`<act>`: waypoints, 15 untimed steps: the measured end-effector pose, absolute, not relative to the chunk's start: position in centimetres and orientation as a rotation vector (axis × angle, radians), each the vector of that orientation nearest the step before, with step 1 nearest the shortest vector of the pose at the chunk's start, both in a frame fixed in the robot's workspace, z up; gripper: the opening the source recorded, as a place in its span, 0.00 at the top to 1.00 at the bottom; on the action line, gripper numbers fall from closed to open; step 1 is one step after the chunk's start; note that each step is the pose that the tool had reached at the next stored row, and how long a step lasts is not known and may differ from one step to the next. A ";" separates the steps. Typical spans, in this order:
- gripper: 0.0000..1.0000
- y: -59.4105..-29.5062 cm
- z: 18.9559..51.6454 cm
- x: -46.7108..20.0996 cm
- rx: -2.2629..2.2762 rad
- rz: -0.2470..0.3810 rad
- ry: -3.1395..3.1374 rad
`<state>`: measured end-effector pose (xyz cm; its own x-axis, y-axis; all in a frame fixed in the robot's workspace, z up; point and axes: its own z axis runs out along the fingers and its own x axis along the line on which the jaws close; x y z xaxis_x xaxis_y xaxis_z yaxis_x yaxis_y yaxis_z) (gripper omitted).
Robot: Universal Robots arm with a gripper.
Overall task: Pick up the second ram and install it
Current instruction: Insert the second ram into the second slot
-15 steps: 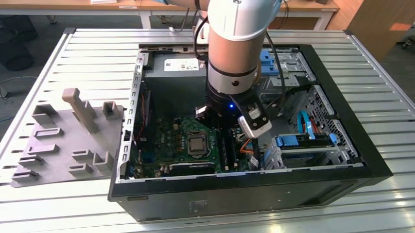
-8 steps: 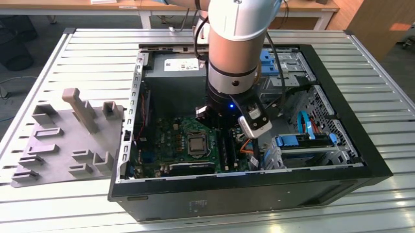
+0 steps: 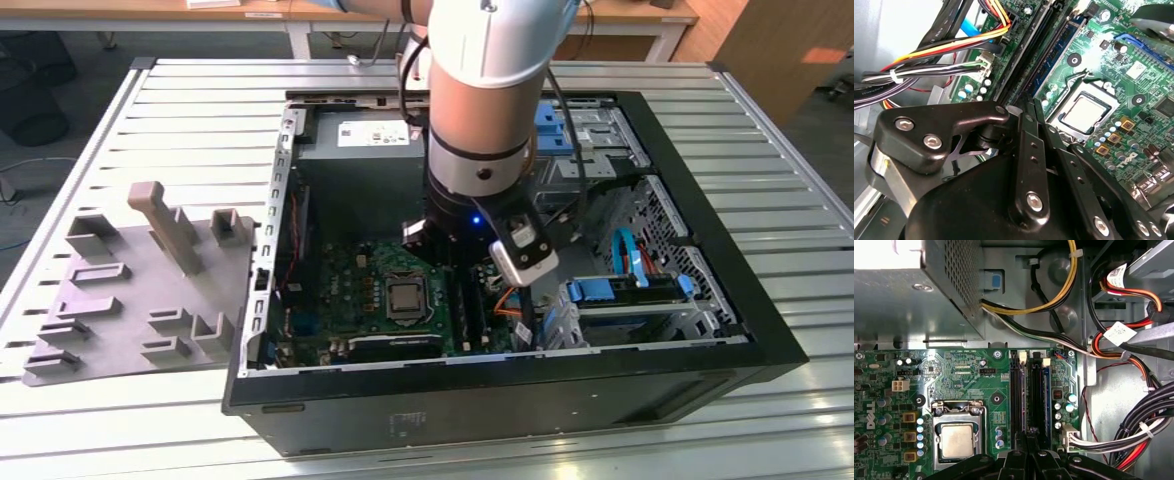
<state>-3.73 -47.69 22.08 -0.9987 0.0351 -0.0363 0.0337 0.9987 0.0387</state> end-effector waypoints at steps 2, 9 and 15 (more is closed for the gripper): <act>0.89 -47.7 22.0 -3.7 0.053 0.059 3.104; 0.89 -47.7 21.8 -3.7 0.053 0.059 3.104; 0.89 -47.7 21.5 -3.7 0.053 0.060 3.104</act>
<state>-3.74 -47.69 21.55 -0.9987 0.0351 -0.0363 0.0337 0.9987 0.0395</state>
